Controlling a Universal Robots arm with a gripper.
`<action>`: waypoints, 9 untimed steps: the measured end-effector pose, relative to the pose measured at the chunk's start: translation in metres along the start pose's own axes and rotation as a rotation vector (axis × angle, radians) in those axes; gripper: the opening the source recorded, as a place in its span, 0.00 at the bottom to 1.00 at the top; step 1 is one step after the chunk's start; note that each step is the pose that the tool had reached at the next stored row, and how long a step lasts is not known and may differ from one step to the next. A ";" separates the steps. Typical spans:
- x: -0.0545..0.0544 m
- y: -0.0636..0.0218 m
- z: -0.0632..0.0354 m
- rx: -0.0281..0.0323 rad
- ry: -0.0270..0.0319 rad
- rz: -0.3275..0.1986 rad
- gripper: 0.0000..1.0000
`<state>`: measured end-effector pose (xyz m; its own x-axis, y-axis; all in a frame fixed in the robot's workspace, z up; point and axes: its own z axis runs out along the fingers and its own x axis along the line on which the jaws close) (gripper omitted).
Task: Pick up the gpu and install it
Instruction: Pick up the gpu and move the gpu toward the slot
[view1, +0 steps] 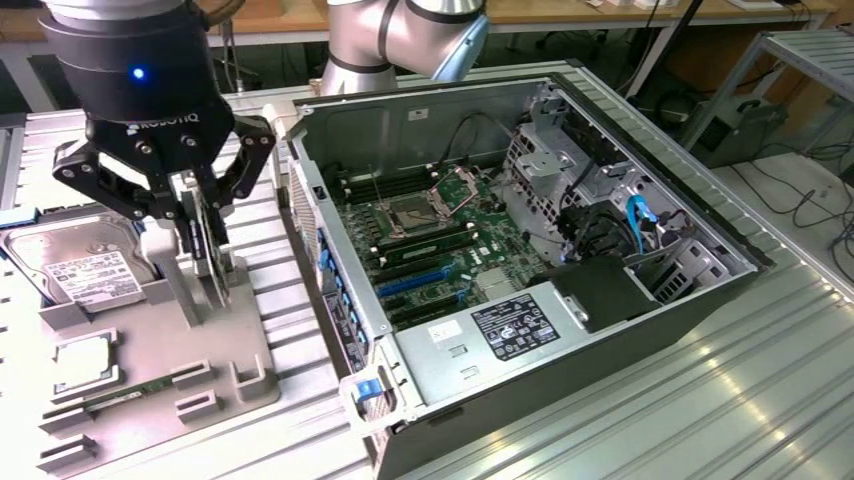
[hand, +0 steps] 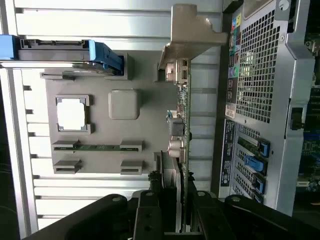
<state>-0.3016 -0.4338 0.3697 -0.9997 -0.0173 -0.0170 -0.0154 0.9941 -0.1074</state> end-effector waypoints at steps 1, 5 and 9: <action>0.000 -0.0012 -0.0108 0.0000 0.0000 0.000 0.28; 0.000 -0.0018 -0.0171 -0.0001 -0.0001 0.000 0.28; 0.000 -0.0025 -0.0227 0.0000 0.0000 0.000 0.28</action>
<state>-0.3016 -0.4338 0.3926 -0.9997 -0.0173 -0.0171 -0.0154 0.9941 -0.1074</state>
